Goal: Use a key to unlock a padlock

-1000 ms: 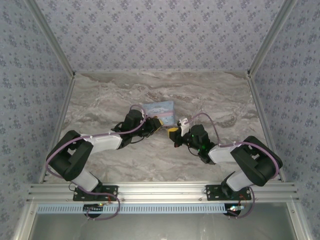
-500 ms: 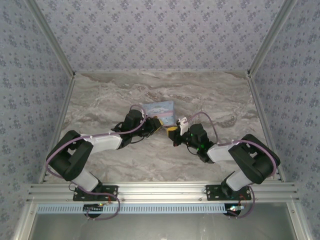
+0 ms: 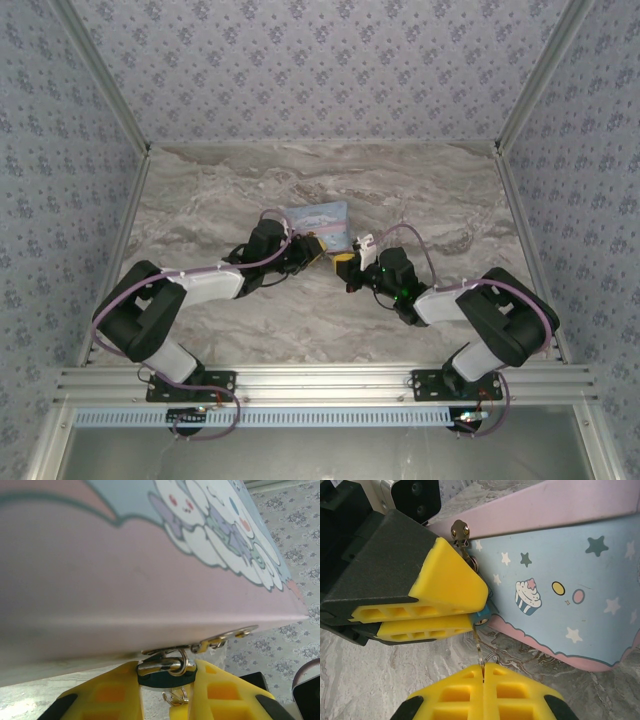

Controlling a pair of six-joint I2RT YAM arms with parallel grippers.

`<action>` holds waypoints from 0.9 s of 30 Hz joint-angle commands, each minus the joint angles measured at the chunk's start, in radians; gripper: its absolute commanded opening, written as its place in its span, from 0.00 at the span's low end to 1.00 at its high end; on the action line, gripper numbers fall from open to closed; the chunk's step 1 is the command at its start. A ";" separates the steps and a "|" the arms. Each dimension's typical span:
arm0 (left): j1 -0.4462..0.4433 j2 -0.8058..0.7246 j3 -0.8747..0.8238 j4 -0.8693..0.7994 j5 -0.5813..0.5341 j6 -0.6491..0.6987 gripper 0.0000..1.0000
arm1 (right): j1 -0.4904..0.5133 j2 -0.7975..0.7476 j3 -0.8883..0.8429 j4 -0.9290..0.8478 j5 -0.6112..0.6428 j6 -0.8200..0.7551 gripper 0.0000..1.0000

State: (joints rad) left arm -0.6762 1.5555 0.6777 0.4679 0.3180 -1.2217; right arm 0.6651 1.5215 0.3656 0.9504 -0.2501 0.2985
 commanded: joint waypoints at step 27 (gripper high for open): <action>-0.007 -0.017 0.003 0.053 0.015 -0.010 0.17 | -0.008 0.012 0.024 -0.001 0.037 0.002 0.00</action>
State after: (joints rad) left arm -0.6762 1.5555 0.6777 0.4717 0.3180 -1.2247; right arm 0.6632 1.5349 0.3790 0.9455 -0.2314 0.2985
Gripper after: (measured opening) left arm 0.206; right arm 0.059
